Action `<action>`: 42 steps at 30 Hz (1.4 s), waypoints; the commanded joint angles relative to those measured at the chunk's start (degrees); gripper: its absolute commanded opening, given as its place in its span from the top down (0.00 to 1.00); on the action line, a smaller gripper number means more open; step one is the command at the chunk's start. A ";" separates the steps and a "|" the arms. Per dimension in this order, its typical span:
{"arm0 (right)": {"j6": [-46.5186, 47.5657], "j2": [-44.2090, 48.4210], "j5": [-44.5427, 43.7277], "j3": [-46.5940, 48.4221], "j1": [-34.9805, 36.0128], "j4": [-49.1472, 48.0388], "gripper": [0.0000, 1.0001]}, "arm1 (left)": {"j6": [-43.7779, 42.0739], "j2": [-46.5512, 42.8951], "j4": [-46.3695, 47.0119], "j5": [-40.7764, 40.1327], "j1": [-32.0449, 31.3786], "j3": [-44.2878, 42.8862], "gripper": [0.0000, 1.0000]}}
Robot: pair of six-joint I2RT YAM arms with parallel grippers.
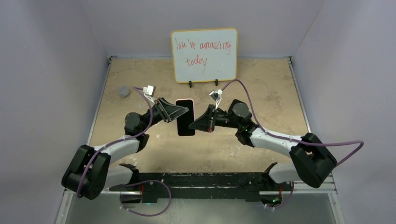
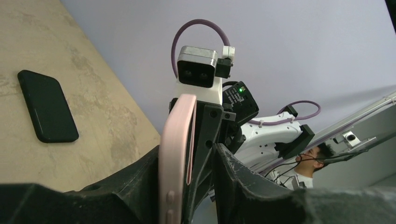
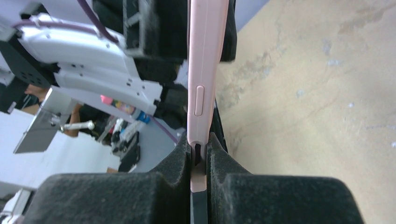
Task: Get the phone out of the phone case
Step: Remove the phone case from the phone.
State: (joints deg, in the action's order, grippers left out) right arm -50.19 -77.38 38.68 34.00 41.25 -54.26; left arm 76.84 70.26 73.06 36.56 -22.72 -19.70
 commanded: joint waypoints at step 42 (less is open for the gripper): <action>6.00 5.09 0.71 3.48 -4.08 6.69 0.49 | -1.26 -5.42 -2.68 4.41 4.26 1.66 1.00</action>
State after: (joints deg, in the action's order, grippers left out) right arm -45.04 -74.89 43.83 40.07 37.43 -42.33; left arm 70.61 65.25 61.21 47.55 -18.72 -19.88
